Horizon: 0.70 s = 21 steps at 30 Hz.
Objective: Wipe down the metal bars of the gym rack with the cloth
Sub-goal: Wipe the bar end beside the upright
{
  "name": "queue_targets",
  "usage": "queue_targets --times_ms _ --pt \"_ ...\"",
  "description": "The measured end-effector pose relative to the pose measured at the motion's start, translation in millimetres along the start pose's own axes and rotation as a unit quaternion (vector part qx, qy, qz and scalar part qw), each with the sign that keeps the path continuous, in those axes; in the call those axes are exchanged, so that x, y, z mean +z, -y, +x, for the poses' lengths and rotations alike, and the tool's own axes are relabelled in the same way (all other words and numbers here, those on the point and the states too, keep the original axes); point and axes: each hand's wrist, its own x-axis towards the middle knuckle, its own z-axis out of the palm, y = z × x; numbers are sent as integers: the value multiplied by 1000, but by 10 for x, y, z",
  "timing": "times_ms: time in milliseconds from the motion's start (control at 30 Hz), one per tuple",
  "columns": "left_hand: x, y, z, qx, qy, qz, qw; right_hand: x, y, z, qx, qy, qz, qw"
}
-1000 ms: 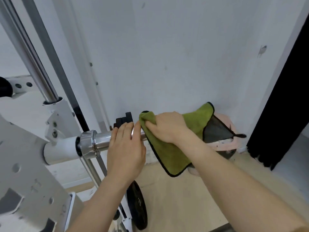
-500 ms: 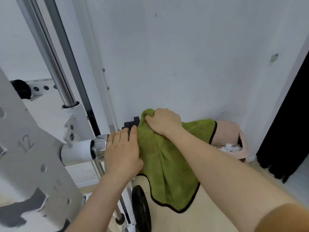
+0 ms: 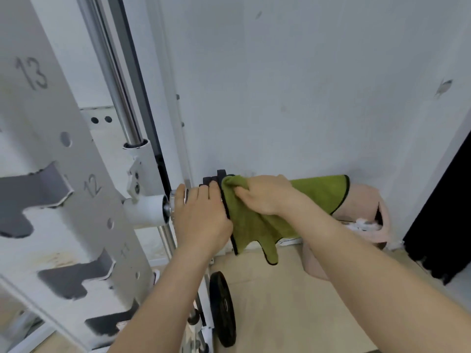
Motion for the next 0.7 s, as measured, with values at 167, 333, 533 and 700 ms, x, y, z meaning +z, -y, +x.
queue_targets --times_ms 167,333,533,700 --pt "23 -31 -355 0 -31 -24 999 22 311 152 17 -10 43 999" --pt "-272 -51 -615 -31 -46 -154 987 -37 394 435 61 49 102 992" --pt "-330 -242 -122 108 -37 -312 943 -33 236 -28 -120 -18 178 977" --pt "110 -220 -102 141 15 -24 990 -74 -651 -353 74 -293 245 921"
